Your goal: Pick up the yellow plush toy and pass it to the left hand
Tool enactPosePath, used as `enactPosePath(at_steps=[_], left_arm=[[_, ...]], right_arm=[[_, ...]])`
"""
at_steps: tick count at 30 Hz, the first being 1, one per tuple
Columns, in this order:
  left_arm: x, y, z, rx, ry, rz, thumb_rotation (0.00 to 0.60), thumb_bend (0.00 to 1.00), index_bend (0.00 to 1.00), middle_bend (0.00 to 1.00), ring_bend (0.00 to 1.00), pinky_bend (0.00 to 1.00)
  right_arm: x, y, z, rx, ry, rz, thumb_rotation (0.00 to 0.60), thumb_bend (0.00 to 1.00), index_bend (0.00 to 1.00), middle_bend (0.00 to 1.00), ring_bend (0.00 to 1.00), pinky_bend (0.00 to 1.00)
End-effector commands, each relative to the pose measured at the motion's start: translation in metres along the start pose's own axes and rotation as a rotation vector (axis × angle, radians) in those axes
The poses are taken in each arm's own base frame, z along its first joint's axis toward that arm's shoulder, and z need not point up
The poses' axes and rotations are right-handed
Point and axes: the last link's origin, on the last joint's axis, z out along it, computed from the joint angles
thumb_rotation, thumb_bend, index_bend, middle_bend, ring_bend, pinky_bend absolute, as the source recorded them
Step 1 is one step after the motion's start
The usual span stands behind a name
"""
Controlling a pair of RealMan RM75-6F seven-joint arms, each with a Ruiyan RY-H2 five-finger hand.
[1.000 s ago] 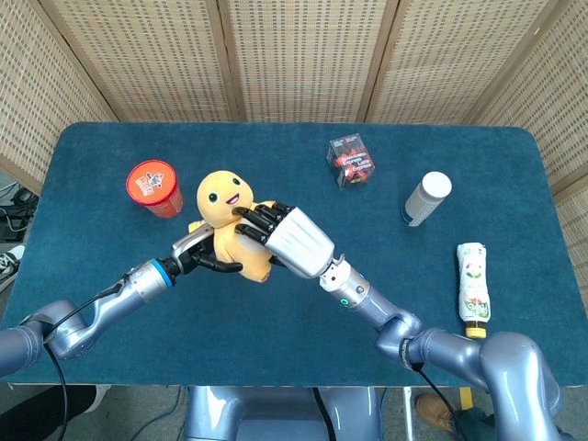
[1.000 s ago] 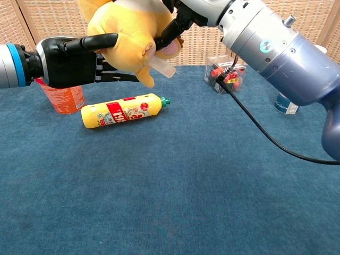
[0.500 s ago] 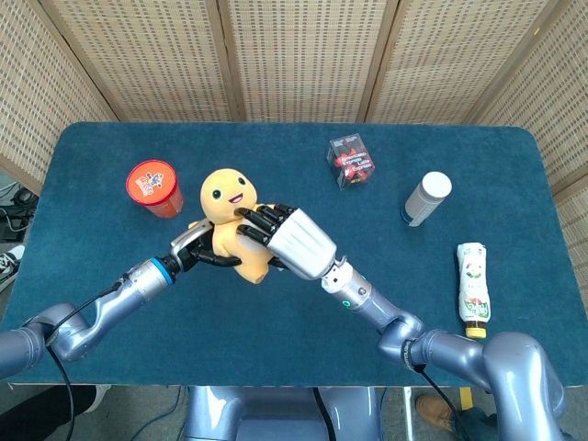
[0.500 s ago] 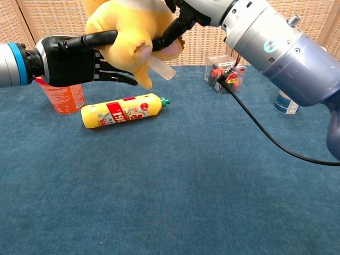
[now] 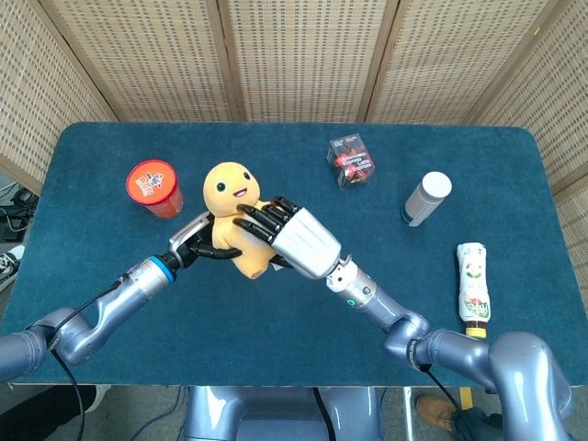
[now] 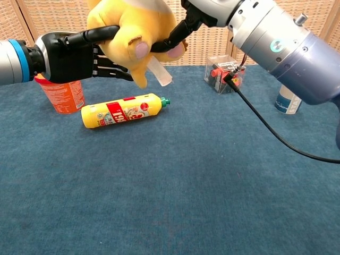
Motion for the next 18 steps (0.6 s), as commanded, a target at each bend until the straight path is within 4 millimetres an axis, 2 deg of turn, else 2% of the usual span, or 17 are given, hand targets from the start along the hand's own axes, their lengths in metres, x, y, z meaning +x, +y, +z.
enactPosePath(at_steps=[1, 6, 10, 14, 17, 18], left_arm=[[-0.001, 0.000, 0.000, -0.005, 0.015, -0.011, 0.600, 0.26, 0.58, 0.52, 0.50, 0.34], [0.000, 0.001, -0.001, -0.015, 0.040, -0.021, 0.600, 0.26, 0.59, 0.52, 0.50, 0.34], [0.007, -0.003, -0.007, -0.018, 0.070, -0.010, 0.600, 0.26, 0.59, 0.52, 0.50, 0.34], [0.017, -0.009, -0.018, -0.021, 0.101, 0.086, 0.600, 0.26, 0.59, 0.52, 0.50, 0.35], [0.021, -0.017, -0.027, -0.013, 0.119, 0.152, 0.600, 0.26, 0.59, 0.52, 0.50, 0.35], [0.023, -0.022, -0.032, -0.004, 0.125, 0.197, 0.600, 0.26, 0.59, 0.52, 0.50, 0.35]], right_arm=[[0.004, 0.005, -0.004, -0.012, -0.008, -0.027, 0.600, 0.08, 0.00, 0.00, 0.10, 0.10], [0.017, 0.018, -0.013, -0.039, -0.007, -0.076, 0.600, 0.03, 0.00, 0.00, 0.01, 0.03], [0.038, 0.048, -0.043, -0.078, -0.036, -0.194, 0.600, 0.02, 0.00, 0.00, 0.00, 0.00], [0.057, 0.081, -0.090, -0.174, -0.100, -0.290, 0.600, 0.02, 0.00, 0.00, 0.00, 0.00], [0.067, 0.098, -0.121, -0.235, -0.155, -0.343, 0.600, 0.01, 0.00, 0.00, 0.00, 0.00], [0.072, 0.105, -0.139, -0.271, -0.184, -0.368, 0.600, 0.01, 0.00, 0.00, 0.00, 0.00]])
